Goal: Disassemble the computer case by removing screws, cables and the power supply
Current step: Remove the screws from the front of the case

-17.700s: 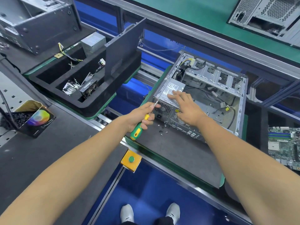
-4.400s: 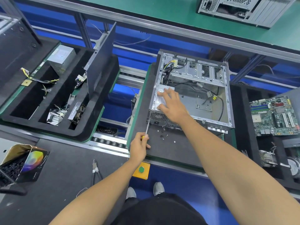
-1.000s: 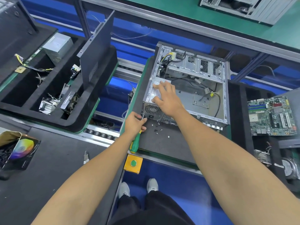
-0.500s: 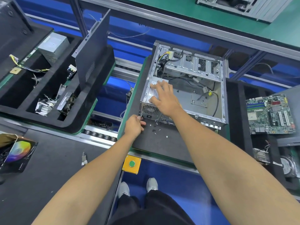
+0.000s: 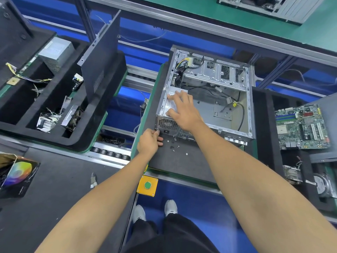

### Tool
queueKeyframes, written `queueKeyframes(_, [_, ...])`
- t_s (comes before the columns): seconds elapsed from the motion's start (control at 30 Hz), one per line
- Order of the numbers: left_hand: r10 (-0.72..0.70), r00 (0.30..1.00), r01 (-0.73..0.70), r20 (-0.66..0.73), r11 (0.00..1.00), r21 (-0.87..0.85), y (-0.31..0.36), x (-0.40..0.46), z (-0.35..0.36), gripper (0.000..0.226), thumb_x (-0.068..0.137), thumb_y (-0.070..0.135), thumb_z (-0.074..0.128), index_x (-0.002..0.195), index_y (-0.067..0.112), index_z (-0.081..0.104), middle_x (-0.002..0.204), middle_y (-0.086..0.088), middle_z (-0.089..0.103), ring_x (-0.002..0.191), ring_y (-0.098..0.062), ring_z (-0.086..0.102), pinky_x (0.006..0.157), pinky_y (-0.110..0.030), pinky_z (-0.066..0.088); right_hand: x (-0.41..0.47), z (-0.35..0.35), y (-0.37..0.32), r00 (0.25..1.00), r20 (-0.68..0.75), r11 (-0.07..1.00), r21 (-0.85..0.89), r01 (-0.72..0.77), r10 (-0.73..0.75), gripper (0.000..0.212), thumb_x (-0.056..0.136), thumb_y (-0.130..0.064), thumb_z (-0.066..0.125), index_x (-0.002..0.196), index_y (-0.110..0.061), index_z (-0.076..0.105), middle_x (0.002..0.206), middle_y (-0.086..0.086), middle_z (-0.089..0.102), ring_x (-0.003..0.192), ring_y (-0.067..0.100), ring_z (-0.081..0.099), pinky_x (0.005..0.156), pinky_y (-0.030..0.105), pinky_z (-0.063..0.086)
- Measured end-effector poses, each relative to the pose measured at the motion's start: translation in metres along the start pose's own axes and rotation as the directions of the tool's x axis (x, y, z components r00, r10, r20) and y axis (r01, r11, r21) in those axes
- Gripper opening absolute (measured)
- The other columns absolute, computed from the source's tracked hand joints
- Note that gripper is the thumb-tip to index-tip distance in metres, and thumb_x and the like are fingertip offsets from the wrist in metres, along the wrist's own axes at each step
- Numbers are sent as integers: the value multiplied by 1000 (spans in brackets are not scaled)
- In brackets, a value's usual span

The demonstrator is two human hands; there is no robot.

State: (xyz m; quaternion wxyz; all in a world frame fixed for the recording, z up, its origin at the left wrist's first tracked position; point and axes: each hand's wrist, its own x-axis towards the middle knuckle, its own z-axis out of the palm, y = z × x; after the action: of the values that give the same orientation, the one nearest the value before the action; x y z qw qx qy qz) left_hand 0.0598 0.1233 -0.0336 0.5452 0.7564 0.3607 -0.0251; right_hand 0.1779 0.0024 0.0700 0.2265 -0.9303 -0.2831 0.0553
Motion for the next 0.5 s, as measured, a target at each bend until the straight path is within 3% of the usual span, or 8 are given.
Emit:
queueKeyframes(0.3, [58, 998, -60, -24, 996, -67, 2, -6, 6, 16, 109, 27, 45, 101, 14, 49, 82, 5, 77, 57, -19, 71, 71, -41, 58, 0, -1, -1, 1000, 3, 1000, -5, -3, 3, 53, 90, -45, 47, 141, -34, 45, 150, -3, 32, 142, 15, 19, 89, 45, 51])
queueKeyframes(0.5, [10, 1000, -12, -6, 967, -255, 2, -8, 8, 18, 109, 23, 46, 98, 9, 49, 83, -1, 78, 51, -17, 65, 59, -33, 52, -1, -1, -2, 1000, -7, 1000, -1, -6, 6, 52, 90, -44, 47, 141, -33, 45, 150, -4, 33, 142, 15, 19, 87, 44, 50])
